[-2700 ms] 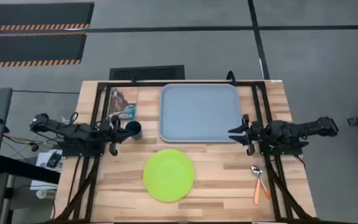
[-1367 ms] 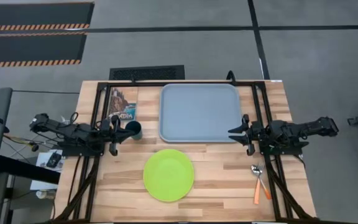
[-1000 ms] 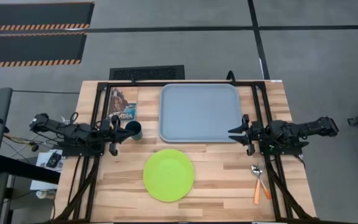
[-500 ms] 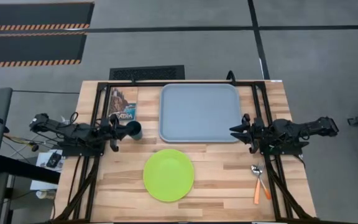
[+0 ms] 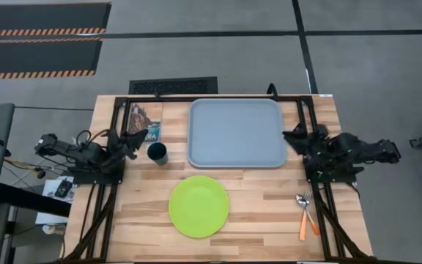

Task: Pick and place plate/cup/fork/spoon on tray
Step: Put the orange spoon to the right of the gray tray

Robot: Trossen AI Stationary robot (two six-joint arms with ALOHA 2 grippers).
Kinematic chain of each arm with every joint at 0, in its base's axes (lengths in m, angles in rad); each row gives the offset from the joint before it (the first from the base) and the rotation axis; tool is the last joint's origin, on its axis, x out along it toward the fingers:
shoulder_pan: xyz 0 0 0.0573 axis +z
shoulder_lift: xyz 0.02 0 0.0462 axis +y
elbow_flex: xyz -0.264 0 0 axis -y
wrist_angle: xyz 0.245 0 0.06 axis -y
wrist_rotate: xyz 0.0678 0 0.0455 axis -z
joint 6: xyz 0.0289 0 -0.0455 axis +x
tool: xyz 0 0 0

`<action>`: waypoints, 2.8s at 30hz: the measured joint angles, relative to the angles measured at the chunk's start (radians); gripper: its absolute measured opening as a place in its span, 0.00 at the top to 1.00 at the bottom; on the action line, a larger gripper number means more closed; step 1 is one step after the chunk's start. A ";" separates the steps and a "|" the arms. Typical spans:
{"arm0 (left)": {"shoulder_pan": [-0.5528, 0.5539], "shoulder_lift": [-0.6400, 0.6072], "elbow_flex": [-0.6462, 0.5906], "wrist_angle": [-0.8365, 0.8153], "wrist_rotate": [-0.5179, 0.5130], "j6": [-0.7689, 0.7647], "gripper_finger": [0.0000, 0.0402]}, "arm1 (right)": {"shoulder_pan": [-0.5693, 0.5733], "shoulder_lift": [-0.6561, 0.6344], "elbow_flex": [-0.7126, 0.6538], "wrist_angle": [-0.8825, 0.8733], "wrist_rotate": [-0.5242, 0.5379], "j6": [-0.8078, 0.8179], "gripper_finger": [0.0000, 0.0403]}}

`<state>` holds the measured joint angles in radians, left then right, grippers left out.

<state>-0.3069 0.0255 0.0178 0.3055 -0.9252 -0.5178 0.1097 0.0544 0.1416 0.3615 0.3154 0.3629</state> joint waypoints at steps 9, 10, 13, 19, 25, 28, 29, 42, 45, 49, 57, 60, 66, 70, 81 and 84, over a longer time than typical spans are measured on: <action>0.000 0.000 0.070 0.003 0.084 0.045 0.90 | 0.035 0.302 0.505 -0.476 -0.003 0.000 0.65; 0.001 0.000 0.084 0.000 0.112 0.060 0.89 | 0.043 0.356 0.567 -0.554 -0.004 0.017 0.65; 0.001 0.001 0.130 -0.001 0.182 0.098 0.85 | 0.069 0.524 0.754 -0.804 -0.025 0.101 0.65; 0.001 0.004 0.220 -0.001 0.187 0.155 0.66 | 0.113 0.822 1.059 -1.434 -0.231 0.449 0.61; 0.001 0.076 0.368 -0.079 0.233 0.136 0.48 | 0.205 1.024 1.129 -1.723 -0.471 0.700 0.59; 0.001 0.179 0.487 -0.223 0.249 0.107 0.44 | 0.339 1.093 1.129 -1.801 -0.478 0.844 0.60; 0.001 0.221 0.530 -0.276 0.248 0.104 0.43 | 0.395 1.112 1.129 -1.827 -0.463 0.916 0.61; 0.035 0.698 0.960 -0.806 0.279 -0.070 0.43 | 0.887 1.197 0.969 -1.620 -0.359 1.777 0.44; 0.059 0.738 0.983 -0.824 0.332 -0.068 0.43 | 0.879 1.197 0.887 -1.568 -0.346 1.808 0.40; 0.101 0.741 0.988 -0.829 0.351 -0.051 0.43 | 0.778 1.197 0.792 -1.525 -0.359 1.760 0.38; 0.151 0.721 0.988 -0.888 0.391 -0.071 0.43 | 0.706 1.227 0.688 -1.366 -0.460 1.604 0.38; 0.159 0.721 0.988 -0.891 0.393 -0.066 0.43 | 0.726 1.262 0.669 -1.370 -0.477 1.606 0.38; 0.176 0.730 0.988 -0.891 0.420 -0.054 0.44 | 0.771 1.295 0.606 -1.297 -0.555 1.628 0.38; 0.179 0.738 0.988 -0.890 0.422 -0.052 0.45 | 0.793 1.284 0.548 -1.245 -0.553 1.680 0.38; 0.179 0.747 0.988 -0.891 0.411 -0.026 0.46 | 0.798 1.261 0.444 -1.111 -0.519 1.732 0.40; 0.179 0.747 0.988 -0.891 0.401 -0.025 0.46 | 0.798 1.261 0.422 -1.083 -0.516 1.739 0.43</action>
<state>-0.1280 0.7727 1.0061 -0.5858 -0.5247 -0.5426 0.9073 1.3159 0.5638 -0.7210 -0.2005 2.1021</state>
